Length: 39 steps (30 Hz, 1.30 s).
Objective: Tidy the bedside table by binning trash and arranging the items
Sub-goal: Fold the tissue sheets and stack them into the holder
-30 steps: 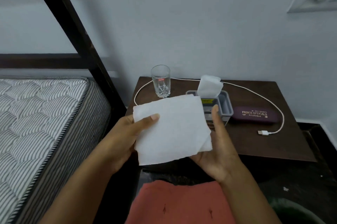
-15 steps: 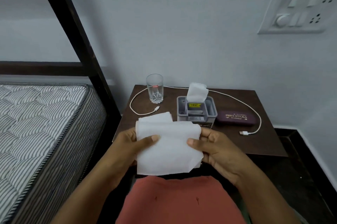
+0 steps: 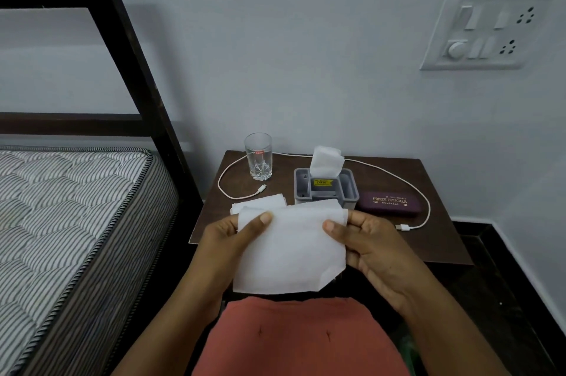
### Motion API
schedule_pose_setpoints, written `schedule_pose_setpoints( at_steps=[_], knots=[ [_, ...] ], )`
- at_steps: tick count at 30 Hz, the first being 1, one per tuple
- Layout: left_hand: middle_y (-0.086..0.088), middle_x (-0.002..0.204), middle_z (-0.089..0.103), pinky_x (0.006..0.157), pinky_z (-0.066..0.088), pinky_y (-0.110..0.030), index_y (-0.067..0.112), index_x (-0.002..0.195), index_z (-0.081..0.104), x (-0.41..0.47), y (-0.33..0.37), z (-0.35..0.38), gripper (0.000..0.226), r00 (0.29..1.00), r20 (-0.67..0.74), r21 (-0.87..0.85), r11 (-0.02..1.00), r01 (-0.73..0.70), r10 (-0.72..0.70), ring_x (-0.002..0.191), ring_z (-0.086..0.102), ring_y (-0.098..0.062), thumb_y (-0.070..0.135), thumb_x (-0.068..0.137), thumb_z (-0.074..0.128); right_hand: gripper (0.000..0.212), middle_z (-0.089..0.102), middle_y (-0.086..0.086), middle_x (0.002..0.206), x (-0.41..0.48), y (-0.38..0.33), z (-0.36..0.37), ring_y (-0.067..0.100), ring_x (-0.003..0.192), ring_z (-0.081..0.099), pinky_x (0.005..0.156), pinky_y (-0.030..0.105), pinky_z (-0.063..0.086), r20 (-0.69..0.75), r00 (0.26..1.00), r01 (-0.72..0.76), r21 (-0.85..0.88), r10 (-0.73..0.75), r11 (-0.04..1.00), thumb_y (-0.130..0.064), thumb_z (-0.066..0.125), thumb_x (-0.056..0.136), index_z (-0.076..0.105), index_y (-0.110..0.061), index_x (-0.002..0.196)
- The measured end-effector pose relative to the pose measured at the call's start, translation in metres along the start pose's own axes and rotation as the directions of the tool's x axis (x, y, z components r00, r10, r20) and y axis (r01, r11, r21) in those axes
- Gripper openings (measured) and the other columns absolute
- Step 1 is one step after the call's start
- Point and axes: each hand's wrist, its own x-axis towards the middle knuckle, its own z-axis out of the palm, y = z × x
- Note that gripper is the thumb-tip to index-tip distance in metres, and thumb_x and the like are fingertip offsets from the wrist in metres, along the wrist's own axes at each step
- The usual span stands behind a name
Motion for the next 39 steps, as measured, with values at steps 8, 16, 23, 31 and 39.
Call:
schedule_pose_setpoints(
  at_steps=[8,16,23,31,39],
  knots=[
    [-0.018,0.097,0.074,0.08,0.056,-0.043,0.003,0.1,0.07,0.001,-0.008,-0.007,0.03,0.988,0.077,-0.027,0.991,0.133,-0.131,0.093,0.07,-0.035,0.027,0.085,0.062,0.038,0.072,0.011,0.106,0.002,0.007,-0.004,0.03,0.101,0.067,0.089,0.05,0.049,0.059,0.988,-0.14,-0.075,0.144,0.987,-0.015,0.07,0.073,0.065,-0.011,0.111],
    [-0.009,0.104,0.074,0.064,0.059,-0.03,0.015,0.11,0.069,0.003,0.0,-0.021,0.028,0.97,0.229,-0.023,0.996,0.085,-0.078,0.092,0.071,-0.025,0.015,0.083,0.061,0.031,0.073,0.01,0.104,0.002,-0.004,-0.007,0.025,0.096,0.069,0.086,0.037,0.056,0.108,0.993,-0.049,-0.055,0.055,0.997,-0.001,0.065,0.076,0.068,-0.008,0.106],
    [-0.004,0.096,0.074,0.056,0.06,-0.031,0.017,0.089,0.073,0.003,0.002,-0.022,0.023,0.973,0.209,-0.178,0.975,0.133,-0.095,0.075,0.071,-0.016,0.007,0.086,0.053,0.047,0.071,-0.005,0.105,-0.004,-0.016,-0.003,0.009,0.099,0.066,0.073,0.018,0.052,0.234,0.906,0.417,-0.363,-0.351,0.834,0.026,0.047,0.077,0.072,-0.01,0.061],
    [-0.01,0.11,0.072,0.057,0.059,-0.033,0.01,0.121,0.06,0.008,0.002,-0.02,0.044,0.91,0.336,-0.288,0.894,0.344,-0.242,0.083,0.071,-0.022,0.03,0.095,0.03,0.048,0.065,-0.009,0.112,0.003,-0.005,-0.014,0.009,0.109,0.059,0.081,0.024,0.052,0.264,0.818,0.572,-0.462,-0.511,0.678,0.021,0.043,0.077,0.07,-0.014,0.062],
    [-0.011,0.103,0.074,0.072,0.056,-0.031,0.023,0.114,0.064,0.021,-0.005,0.0,0.047,0.964,0.217,-0.09,0.98,0.178,-0.155,0.088,0.069,-0.024,0.022,0.068,0.072,0.029,0.068,0.006,0.114,0.005,-0.007,-0.016,0.02,0.099,0.066,0.073,0.029,0.056,0.087,0.979,0.187,0.004,-0.186,0.982,0.0,0.046,0.089,0.062,-0.01,0.111]
  ],
)
